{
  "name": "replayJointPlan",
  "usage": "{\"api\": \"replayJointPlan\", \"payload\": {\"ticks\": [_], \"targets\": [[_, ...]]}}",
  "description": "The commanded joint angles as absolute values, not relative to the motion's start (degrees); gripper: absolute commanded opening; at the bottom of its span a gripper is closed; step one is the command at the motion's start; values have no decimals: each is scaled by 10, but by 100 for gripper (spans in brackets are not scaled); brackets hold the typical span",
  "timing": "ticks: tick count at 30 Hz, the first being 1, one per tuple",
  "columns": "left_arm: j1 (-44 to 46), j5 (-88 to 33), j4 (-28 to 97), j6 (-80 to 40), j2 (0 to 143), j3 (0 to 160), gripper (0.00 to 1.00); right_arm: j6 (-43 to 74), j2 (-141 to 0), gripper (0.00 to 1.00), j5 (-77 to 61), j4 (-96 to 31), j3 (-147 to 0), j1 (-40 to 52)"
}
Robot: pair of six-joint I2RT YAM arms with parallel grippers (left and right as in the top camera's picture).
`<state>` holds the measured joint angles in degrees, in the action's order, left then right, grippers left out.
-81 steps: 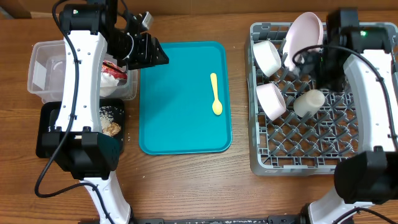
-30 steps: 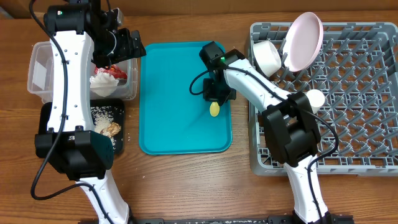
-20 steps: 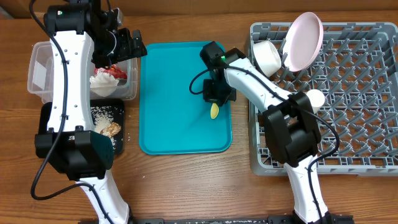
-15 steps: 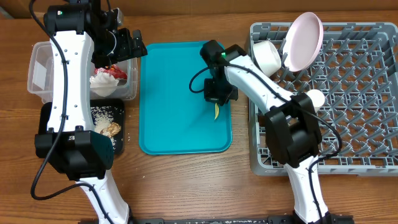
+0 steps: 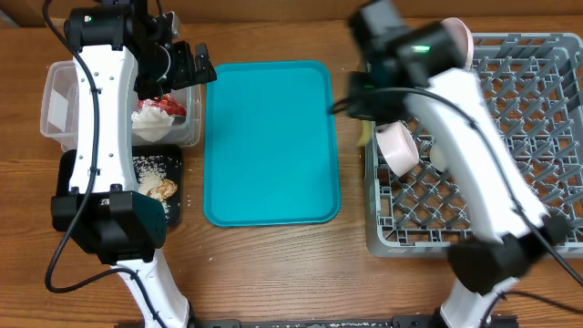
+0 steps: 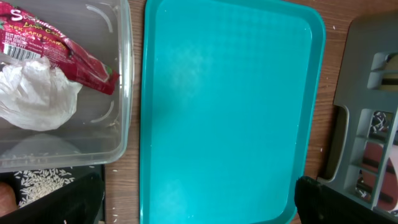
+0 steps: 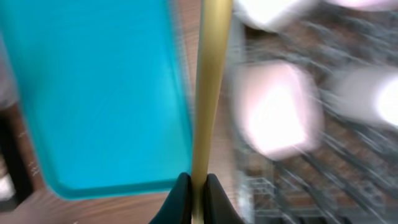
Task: Sort waste into correct bins and load items into the dishwasher
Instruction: 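Carry the yellow spoon with right gripper and lay it in the rack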
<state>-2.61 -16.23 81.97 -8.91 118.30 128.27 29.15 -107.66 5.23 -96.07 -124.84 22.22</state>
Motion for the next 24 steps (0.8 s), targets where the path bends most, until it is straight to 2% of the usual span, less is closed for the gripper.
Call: {"api": "replayJointPlan", "payload": {"ticks": [1,6,10,15,22,23,24], "targets": [[-18,-159,818,-92,1180,1291,100,324,-1044,4,100,-971,-1252,175],[-18,-159,817,-92,1180,1291,100,324,-1028,4,89,-971,-1226,128],[-18,-159,818,-92,1180,1291,100,337,-1028,4,93,-971,-1142,116],[-18,-159,818,-92,1180,1291,100,422,-1028,4,142,-971,-1038,97],[-18,-159,818,-92,1180,1291,100,440,-1028,4,147,-969,-1024,94],[-18,-159,818,-92,1180,1291,100,445,-1028,8,150,-969,-1022,94],[-19,-159,818,-92,1180,1291,100,447,-1028,17,152,-969,-1018,94]]}}
